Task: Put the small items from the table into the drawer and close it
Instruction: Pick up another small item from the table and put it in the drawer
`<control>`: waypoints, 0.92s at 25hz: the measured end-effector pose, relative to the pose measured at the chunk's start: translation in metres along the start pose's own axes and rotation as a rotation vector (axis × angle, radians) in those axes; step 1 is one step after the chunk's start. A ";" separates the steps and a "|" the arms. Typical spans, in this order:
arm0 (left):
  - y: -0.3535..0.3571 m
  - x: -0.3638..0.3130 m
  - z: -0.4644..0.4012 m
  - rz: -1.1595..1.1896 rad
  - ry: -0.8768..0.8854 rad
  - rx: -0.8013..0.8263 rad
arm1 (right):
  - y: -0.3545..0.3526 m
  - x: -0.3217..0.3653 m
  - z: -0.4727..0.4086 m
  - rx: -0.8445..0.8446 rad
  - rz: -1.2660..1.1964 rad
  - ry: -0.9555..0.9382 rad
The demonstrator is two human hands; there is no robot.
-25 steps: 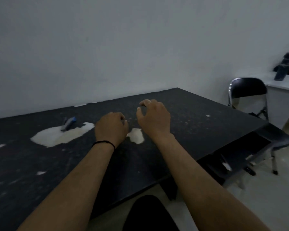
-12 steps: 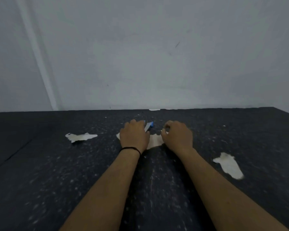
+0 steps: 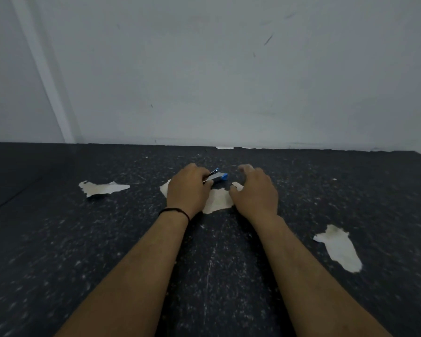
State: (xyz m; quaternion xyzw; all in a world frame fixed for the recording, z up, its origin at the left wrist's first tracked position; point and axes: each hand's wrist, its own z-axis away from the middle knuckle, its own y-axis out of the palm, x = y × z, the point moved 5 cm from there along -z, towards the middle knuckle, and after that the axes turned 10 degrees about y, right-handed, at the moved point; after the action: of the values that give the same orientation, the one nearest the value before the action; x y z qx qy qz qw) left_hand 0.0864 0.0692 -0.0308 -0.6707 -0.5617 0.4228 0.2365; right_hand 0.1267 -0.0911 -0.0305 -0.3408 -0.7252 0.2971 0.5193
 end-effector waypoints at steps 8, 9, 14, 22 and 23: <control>-0.024 -0.036 0.004 0.649 -0.017 -0.181 | -0.013 0.009 0.011 0.004 -0.085 -0.187; -0.027 -0.044 0.004 0.770 -0.061 -0.180 | -0.020 0.008 0.012 -0.015 -0.105 -0.171; -0.022 -0.100 0.012 0.879 -0.062 -0.106 | -0.069 -0.020 0.025 0.093 0.056 -0.087; -0.018 -0.258 0.053 0.853 0.202 0.146 | -0.188 -0.136 0.123 -0.050 -0.139 0.125; -0.015 -0.279 0.062 0.845 0.227 0.169 | -0.201 -0.154 0.134 -0.081 -0.173 0.151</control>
State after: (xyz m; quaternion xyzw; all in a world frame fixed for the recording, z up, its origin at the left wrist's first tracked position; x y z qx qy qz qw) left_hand 0.0234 -0.2023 0.0327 -0.8618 -0.1721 0.4505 0.1572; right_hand -0.0033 -0.3439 0.0050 -0.3192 -0.7222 0.1951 0.5817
